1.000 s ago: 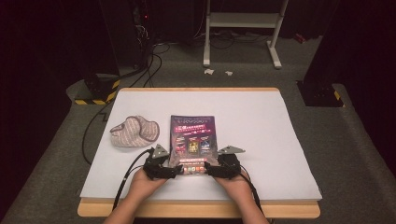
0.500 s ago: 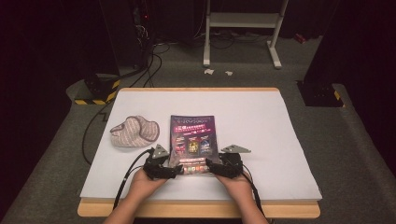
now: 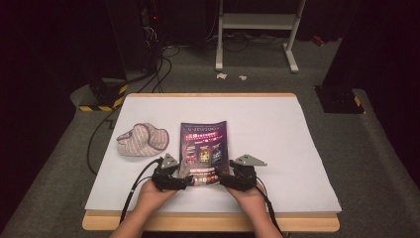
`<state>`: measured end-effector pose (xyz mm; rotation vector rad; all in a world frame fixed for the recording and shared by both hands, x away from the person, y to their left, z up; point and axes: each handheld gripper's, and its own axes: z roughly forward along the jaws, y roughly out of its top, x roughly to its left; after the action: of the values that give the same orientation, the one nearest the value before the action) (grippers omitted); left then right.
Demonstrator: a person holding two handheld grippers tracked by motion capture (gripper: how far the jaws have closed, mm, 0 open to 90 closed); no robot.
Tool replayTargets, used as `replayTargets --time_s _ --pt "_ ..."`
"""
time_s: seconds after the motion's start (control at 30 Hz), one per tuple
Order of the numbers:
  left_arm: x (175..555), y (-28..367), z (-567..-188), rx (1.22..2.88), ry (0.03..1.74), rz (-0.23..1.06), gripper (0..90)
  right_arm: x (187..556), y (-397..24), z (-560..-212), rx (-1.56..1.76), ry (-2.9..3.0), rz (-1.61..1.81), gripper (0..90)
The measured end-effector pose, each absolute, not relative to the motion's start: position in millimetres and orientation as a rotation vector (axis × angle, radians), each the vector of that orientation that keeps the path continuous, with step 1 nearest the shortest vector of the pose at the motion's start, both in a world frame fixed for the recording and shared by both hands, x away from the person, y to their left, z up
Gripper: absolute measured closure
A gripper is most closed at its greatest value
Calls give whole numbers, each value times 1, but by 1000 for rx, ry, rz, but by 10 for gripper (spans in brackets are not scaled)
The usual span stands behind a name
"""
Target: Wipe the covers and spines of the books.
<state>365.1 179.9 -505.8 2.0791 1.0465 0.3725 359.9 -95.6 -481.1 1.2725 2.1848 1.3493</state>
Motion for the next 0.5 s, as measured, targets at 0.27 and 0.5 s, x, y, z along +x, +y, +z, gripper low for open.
replayTargets --time_s 0.27,0.5 --pt "365 181 -506 2076 1052 373 252 354 -93 -476 1230 2185 1404 356" --pt "364 180 -506 2075 1053 377 255 351 -91 -476 1205 2185 1416 379"
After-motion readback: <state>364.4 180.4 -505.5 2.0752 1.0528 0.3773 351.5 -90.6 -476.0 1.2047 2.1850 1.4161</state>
